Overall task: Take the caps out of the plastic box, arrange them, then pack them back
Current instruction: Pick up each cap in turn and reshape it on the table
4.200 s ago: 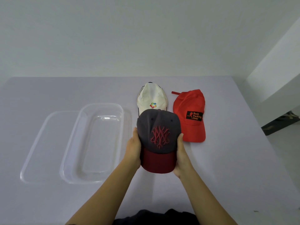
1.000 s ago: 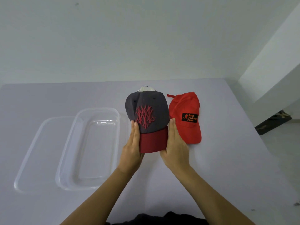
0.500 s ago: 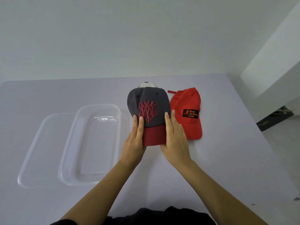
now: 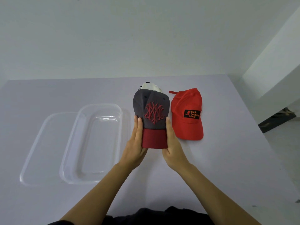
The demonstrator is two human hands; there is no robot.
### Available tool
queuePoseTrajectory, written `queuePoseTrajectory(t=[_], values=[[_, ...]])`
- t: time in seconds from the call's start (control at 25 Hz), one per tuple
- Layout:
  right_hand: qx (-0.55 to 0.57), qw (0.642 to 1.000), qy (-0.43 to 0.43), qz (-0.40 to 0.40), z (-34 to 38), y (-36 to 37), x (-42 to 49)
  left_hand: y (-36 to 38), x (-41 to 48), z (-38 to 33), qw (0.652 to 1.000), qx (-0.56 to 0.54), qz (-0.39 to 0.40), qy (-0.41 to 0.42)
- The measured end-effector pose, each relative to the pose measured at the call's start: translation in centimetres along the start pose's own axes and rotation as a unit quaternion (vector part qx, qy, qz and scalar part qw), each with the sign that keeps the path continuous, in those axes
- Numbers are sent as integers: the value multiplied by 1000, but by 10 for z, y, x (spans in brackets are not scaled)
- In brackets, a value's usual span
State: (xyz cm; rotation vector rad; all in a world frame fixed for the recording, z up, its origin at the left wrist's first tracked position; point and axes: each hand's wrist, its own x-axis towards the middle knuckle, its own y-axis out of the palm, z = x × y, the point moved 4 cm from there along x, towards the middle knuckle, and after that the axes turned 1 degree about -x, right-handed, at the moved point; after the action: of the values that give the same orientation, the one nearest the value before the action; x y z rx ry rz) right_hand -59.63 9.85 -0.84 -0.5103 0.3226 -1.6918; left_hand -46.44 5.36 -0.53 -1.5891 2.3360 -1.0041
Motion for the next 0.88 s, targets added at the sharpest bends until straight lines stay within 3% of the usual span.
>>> queuePoseTrajectory(t=[0.16, 0.28, 0.52, 0.64, 0.76, 0.88], values=[[66, 997, 26, 35, 3, 14, -9, 15, -12, 6, 997, -65, 22, -45], [-42, 996, 8, 81, -22, 18, -16, 18, -25, 26, 998, -3, 61, -28], [-189, 968, 55, 158, -77, 46, -52, 57, -75, 77, 968, 134, 185, -105], [-243, 953, 53, 176, -93, 53, -63, 62, -87, 93, 955, 181, 205, -118], [-267, 940, 27, 212, -93, 51, -66, 57, -93, 94, 952, 173, 233, -100], [-264, 936, 50, 228, -91, 36, -68, 45, -94, 80, 962, 92, 233, -108]])
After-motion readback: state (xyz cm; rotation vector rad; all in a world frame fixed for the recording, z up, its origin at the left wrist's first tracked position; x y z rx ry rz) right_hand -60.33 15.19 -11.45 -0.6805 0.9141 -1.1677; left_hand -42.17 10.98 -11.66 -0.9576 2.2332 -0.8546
